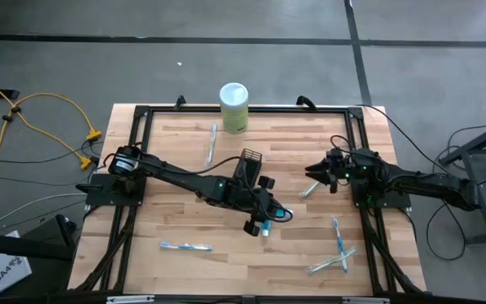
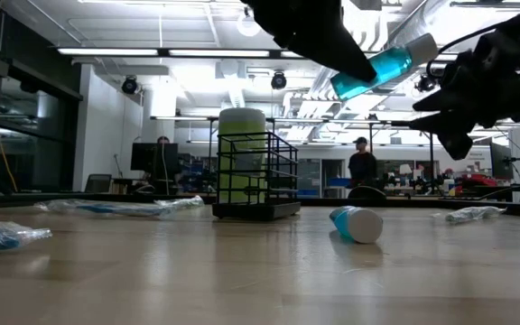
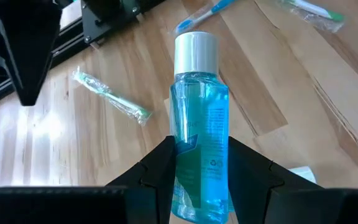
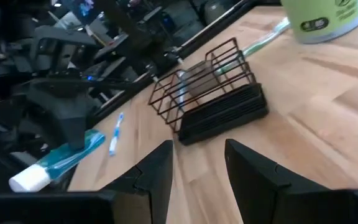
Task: Pick & Place toothbrushing station
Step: Put the right blue mouthwash into the middle section of the black wire organizer
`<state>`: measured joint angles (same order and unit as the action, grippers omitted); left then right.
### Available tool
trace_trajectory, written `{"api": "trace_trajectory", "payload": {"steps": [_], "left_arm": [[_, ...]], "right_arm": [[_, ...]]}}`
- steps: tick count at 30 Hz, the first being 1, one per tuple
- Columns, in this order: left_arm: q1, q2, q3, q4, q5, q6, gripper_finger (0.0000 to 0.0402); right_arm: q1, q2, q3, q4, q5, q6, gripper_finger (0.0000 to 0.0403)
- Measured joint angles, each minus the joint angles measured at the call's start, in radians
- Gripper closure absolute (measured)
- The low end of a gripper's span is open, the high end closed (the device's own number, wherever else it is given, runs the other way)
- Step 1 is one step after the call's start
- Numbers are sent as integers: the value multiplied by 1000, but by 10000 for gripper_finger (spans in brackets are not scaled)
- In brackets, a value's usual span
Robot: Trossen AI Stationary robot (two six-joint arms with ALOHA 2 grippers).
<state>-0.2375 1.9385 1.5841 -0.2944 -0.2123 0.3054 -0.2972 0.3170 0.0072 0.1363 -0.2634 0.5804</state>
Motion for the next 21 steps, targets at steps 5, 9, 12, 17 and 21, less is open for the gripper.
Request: {"api": "trace_trajectory", "payload": {"steps": [5, 9, 12, 17, 21], "left_arm": [[0, 0, 0, -19, -3, 0, 287], [0, 0, 0, -57, -26, -27, 287], [0, 0, 0, -72, -27, -37, 287], [0, 0, 0, -83, -28, -57, 287], [0, 0, 0, -85, -28, -76, 287]], "right_arm": [[79, 0, 0, 75, 8, -43, 264], [164, 0, 0, 231, -8, -116, 264], [239, 0, 2, 314, 18, -195, 264], [382, 13, 72, 310, 129, -370, 264], [508, 54, 162, 260, 273, -538, 264]]}}
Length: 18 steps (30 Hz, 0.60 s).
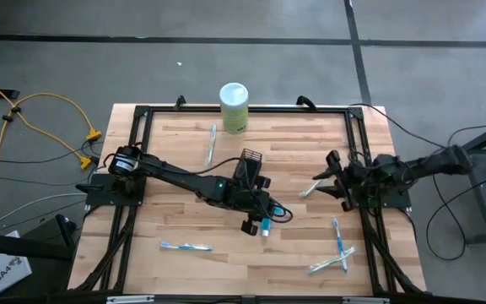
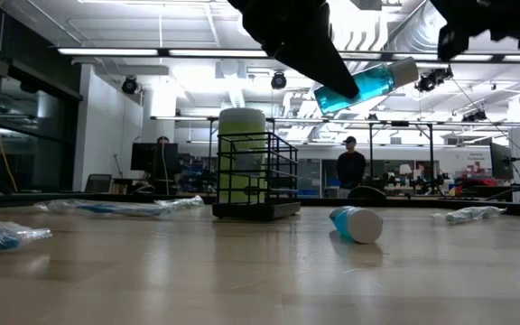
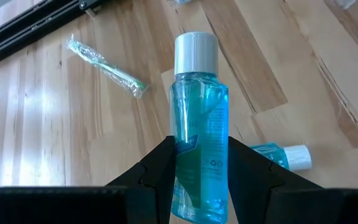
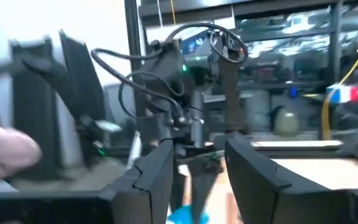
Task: Pick & Place toothbrushing station
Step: Put the right blue mouthwash into the middle section of the black wire organizer
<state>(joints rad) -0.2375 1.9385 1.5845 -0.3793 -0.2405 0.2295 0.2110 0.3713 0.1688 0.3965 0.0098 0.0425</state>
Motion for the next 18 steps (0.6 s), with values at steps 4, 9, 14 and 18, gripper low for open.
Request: {"api": "trace_trajectory", "payload": {"steps": [4, 9, 14, 18], "left_arm": [[0, 0, 0, -2, 0, -21, 287], [0, 0, 0, -3, 0, -29, 287], [0, 0, 0, -3, 0, -29, 287], [0, 0, 0, -3, 0, -29, 287]], "right_arm": [[120, 104, 90, -121, 209, -146, 264], [254, 290, 161, -150, 420, -270, 264], [380, 458, 223, -153, 650, -337, 264], [470, 553, 257, -150, 777, -331, 264]]}}
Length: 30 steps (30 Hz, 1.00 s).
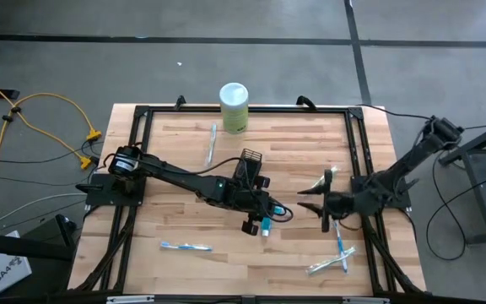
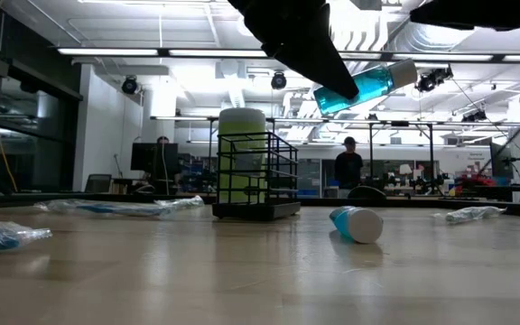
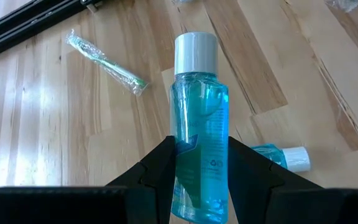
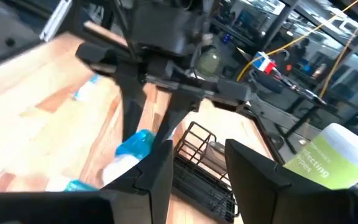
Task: Pick & Place toothbrushing station
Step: Put the right blue mouthwash into the middle section of the black wire organizer
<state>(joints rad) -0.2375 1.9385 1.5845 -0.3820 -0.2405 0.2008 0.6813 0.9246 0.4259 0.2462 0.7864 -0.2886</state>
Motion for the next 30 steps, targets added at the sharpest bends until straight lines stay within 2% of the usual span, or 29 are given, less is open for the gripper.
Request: {"api": "trace_trajectory", "payload": {"steps": [4, 8, 20, 30], "left_arm": [[0, 0, 0, 0, 0, 0, 287], [0, 0, 0, 0, 0, 0, 287], [-3, 0, 0, -5, 1, -16, 287], [-3, 0, 0, -7, 0, -15, 287]], "right_arm": [[69, 85, 14, 30, 127, 2, 264], [105, 168, 41, 43, 179, 24, 264], [114, 365, 108, 48, 207, 93, 264], [118, 392, 108, 49, 206, 168, 264]]}}
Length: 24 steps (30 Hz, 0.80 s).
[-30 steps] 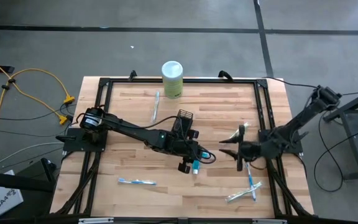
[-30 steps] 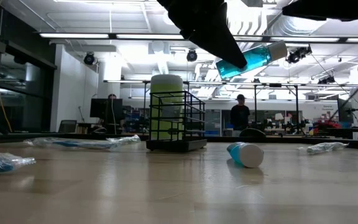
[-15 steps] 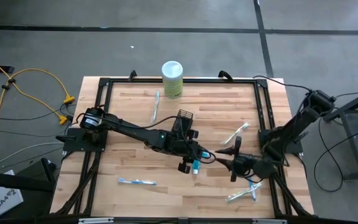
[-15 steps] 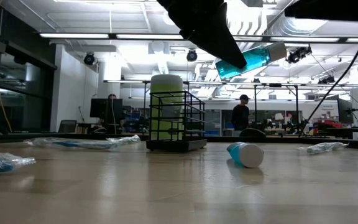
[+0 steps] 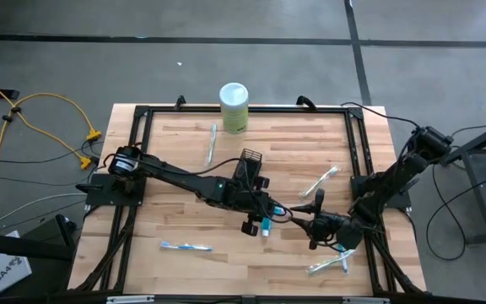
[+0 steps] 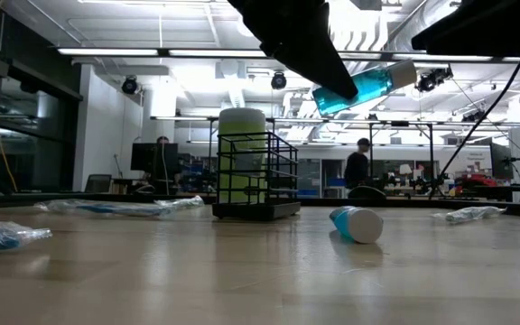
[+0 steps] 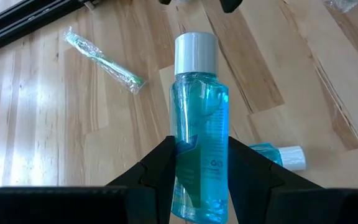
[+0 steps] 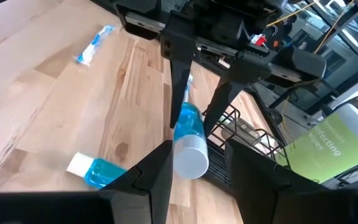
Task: Pick & Place toothbrushing station
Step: Put the right blue mouthwash into the middle section of the black wire organizer
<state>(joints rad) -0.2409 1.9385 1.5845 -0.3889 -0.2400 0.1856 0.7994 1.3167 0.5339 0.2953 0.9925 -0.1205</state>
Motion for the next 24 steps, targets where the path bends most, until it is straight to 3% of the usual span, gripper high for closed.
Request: {"api": "trace_trajectory", "payload": {"steps": [24], "left_arm": [[-16, 0, 0, 86, -1, 48, 287]], "right_arm": [[-1, 0, 0, -8, -2, 20, 264]]}}
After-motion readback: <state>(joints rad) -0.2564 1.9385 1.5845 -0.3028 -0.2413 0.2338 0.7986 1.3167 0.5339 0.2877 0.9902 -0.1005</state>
